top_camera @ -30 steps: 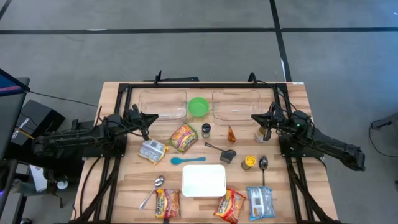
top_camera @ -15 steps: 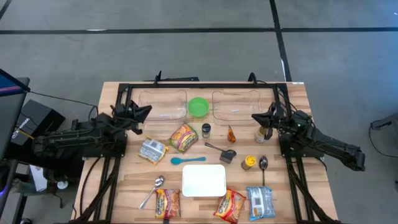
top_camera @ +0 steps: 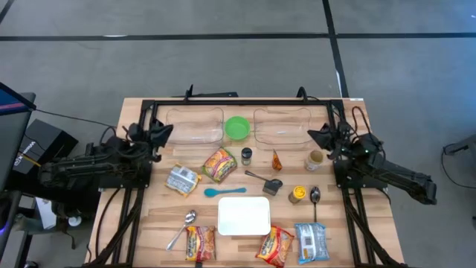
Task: Pick & Place Food Item
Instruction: Put the golden seasoning into the right transparent bin
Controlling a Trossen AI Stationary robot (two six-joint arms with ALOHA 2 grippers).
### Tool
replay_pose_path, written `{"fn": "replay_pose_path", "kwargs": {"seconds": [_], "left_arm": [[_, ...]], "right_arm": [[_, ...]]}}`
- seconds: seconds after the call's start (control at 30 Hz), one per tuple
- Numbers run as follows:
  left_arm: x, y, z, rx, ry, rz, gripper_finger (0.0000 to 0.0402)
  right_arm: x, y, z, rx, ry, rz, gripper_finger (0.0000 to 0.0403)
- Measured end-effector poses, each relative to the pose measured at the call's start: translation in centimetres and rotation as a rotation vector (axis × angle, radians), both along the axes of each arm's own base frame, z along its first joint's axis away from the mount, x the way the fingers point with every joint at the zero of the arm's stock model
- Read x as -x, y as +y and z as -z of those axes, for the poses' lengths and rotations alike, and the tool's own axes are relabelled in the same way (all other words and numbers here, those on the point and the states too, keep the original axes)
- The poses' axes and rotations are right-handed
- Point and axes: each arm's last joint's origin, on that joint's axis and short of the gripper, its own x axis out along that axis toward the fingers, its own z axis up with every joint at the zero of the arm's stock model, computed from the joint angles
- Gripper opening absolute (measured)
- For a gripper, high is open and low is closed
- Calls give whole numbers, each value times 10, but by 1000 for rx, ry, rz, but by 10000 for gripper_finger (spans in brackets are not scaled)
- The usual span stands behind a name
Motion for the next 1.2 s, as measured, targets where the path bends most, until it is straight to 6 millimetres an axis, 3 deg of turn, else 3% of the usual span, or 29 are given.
{"fn": "replay_pose_path", "kwargs": {"seconds": [0.2,0.53,1.2], "left_arm": [[1,-2,-2,-42,-18,55,21],[-4,-4,1,-85,35,141,21],[-7,-3,3,-80,55,143,21]], "right_arm": [[2,1,-4,24,-44,2,11],[-1,0,4,-46,34,-40,11],[0,3,-4,50,72,-60,11]]}}
